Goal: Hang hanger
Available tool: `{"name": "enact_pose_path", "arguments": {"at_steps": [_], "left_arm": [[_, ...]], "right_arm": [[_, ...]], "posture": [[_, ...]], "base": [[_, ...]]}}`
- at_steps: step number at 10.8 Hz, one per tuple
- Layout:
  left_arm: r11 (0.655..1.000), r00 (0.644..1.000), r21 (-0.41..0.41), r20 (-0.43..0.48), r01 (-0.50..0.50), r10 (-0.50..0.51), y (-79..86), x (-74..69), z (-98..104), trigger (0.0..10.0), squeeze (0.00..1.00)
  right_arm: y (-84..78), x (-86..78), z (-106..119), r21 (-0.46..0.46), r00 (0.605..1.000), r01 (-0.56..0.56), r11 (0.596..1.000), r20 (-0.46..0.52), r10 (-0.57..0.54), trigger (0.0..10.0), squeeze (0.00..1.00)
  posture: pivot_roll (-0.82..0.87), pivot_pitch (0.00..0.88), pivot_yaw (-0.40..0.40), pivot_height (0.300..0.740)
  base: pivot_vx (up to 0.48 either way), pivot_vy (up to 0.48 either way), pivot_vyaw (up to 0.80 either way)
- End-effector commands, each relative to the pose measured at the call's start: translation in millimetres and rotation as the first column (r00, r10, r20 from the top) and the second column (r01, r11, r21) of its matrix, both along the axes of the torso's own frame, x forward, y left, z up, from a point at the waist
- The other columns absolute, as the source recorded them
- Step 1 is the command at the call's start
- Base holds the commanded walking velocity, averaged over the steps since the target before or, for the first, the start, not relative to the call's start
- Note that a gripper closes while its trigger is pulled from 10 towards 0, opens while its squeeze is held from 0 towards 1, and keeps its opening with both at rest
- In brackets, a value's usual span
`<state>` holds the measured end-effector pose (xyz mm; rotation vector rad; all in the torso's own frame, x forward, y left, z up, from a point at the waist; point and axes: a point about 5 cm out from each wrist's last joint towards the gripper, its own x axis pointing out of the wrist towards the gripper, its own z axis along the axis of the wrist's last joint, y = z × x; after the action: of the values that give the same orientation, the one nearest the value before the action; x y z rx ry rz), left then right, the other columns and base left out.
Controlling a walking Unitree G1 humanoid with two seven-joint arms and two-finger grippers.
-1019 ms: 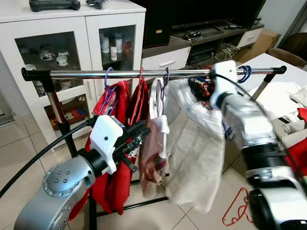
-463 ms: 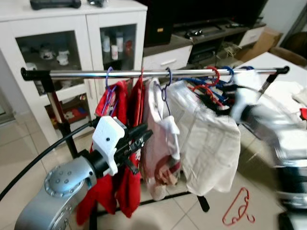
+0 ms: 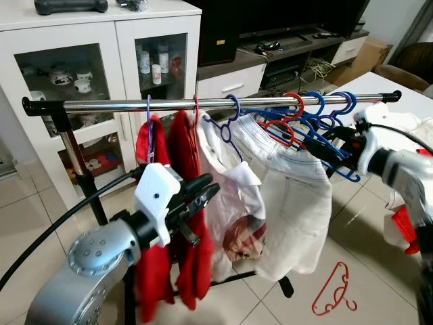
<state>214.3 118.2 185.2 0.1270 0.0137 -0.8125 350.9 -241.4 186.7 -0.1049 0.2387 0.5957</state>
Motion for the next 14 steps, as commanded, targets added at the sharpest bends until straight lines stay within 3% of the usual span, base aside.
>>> {"name": "enact_pose_path", "arguments": {"at_steps": [1,2,3,5,7,9,10,11,12,13,14], "left_arm": [[0.999,0.999,-0.004,-0.01,0.039,-0.039,-4.6,-0.2,-0.9,10.0,0.0],[0.999,0.999,0.002,-0.011,0.053,-0.053,-5.9,-0.7,-0.5,10.0,0.0],[0.998,0.998,0.003,-0.013,0.058,-0.058,-6.8,-1.9,-0.6,10.0,0.0],[0.998,0.998,0.005,-0.016,0.057,-0.057,-7.4,-3.7,-1.0,10.0,0.0],[0.999,0.998,0.006,-0.018,0.054,-0.054,-7.1,-4.2,-1.3,10.0,0.0],[0.998,0.998,0.014,-0.025,0.062,-0.062,-6.5,-3.2,-2.2,10.0,0.0],[0.997,0.997,0.016,-0.026,0.076,-0.076,-8.0,-2.1,-1.7,10.0,0.0],[0.996,0.996,0.016,-0.025,0.087,-0.086,-9.1,-2.1,-1.3,10.0,0.0],[0.995,0.995,0.02,-0.032,0.099,-0.098,-9.0,-4.0,-1.5,10.0,0.0],[0.994,0.994,0.025,-0.038,0.103,-0.102,-8.8,-5.3,-2.2,10.0,0.0],[0.994,0.994,0.027,-0.04,0.105,-0.103,-9.0,-5.9,-2.4,10.0,0.0]], "right_arm": [[1.4,6.2,-0.8,-0.021,0.999,-0.041,0.999,0.004,0.041,10.0,0.0],[4.3,18.5,-1.6,-0.04,1.0,-0.018,0.999,0.004,0.018,10.0,0.0],[8.8,24.8,0.0,-0.01,1.0,-0.016,1.0,0.0,0.016,10.0,0.0],[19.6,31.4,-11.4,-0.058,0.997,-0.028,0.998,-0.071,0.024,10.0,0.0],[26.8,36.7,-12.3,-0.029,0.996,0.01,1.0,-0.083,-0.013,10.0,0.0],[41.5,46.0,-4.6,0.089,0.986,0.101,0.991,-0.138,-0.088,10.0,0.0],[46.4,47.3,-7.4,0.047,0.978,0.121,0.991,-0.178,-0.111,4.9,0.0],[49.9,49.0,-7.0,0.034,0.974,0.141,0.989,-0.187,-0.132,3.6,0.0],[52.4,51.1,-5.6,-0.007,0.97,0.163,0.987,-0.182,-0.161,1.5,0.0],[53.7,52.5,-2.7,-0.004,0.966,0.181,0.983,-0.187,-0.179,0.3,0.0],[52.8,52.9,-1.3,-0.005,0.963,0.191,0.982,-0.193,-0.189,0.0,0.0]], "posture": [[0.15,0.014,-0.12,0.74],[0.15,0.02,-0.122,0.74],[0.16,0.028,-0.129,0.74],[0.17,0.035,-0.142,0.74],[0.17,0.038,-0.143,0.74],[0.17,0.041,-0.131,0.74],[0.16,0.047,-0.122,0.74],[0.16,0.051,-0.12,0.74],[0.16,0.061,-0.12,0.74],[0.17,0.063,-0.127,0.74],[0.17,0.064,-0.132,0.74]], "base": [[0.0,0.0,0.0],[0.0,0.0,0.0],[0.0,0.0,0.0],[0.0,0.0,0.0],[0.0,0.0,0.0],[0.0,0.0,0.0],[0.0,0.0,0.0],[0.0,0.0,0.0],[0.0,0.0,0.0],[0.0,0.0,0.0],[0.0,0.0,0.0]]}}
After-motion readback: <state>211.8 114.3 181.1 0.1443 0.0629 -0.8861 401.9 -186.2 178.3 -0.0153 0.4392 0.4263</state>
